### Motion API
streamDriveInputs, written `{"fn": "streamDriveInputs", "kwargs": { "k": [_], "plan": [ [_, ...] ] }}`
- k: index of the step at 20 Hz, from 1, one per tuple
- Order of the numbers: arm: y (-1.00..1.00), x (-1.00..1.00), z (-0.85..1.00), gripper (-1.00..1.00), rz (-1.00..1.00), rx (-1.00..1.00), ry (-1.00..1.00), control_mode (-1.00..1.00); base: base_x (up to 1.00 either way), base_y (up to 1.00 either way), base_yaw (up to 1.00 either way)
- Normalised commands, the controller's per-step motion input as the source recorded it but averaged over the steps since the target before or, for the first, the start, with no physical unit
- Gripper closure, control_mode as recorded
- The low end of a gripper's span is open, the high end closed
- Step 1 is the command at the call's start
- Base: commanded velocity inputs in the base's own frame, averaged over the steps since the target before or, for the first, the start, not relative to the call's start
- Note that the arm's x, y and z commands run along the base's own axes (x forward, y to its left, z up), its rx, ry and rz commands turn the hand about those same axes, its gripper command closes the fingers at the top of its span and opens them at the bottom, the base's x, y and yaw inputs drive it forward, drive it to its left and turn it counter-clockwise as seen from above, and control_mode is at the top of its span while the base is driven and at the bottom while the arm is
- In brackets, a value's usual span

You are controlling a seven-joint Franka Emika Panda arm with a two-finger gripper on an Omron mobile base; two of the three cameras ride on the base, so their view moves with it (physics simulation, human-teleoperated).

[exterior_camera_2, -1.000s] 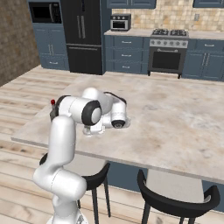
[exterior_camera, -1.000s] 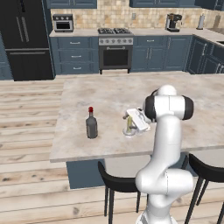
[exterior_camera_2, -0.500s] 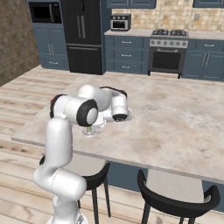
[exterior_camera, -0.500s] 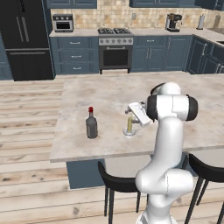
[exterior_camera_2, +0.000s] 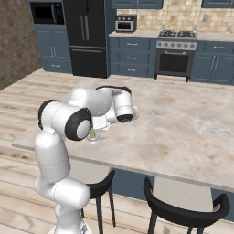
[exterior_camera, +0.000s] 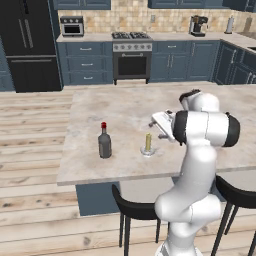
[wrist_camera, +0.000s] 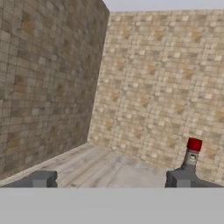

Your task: Get the candle and the liquor from the cabinet and move them to the dining counter.

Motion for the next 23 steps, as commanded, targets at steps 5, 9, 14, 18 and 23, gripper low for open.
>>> {"fn": "streamDriveInputs", "kwargs": {
  "k": [5, 9, 14, 18, 23],
  "plan": [
    [0.0, -0.85, 0.69, -1.0, 0.0, -0.11, -0.08, -1.0, 0.0, 0.0, 0.0],
    [0.01, -0.93, 0.67, -1.0, 0.0, -0.12, -0.08, -1.0, 0.0, 0.0, 0.0],
    [0.07, -1.0, 0.54, -1.0, 0.0, -0.13, -0.14, -1.0, 0.0, 0.0, 0.0],
    [0.22, -1.0, 0.44, -1.0, 0.0, -0.15, -0.12, -1.0, 0.0, 0.0, 0.0],
    [0.39, -1.0, 0.34, -1.0, 0.0, -0.19, -0.08, -1.0, 0.0, 0.0, 0.0]
  ]
}}
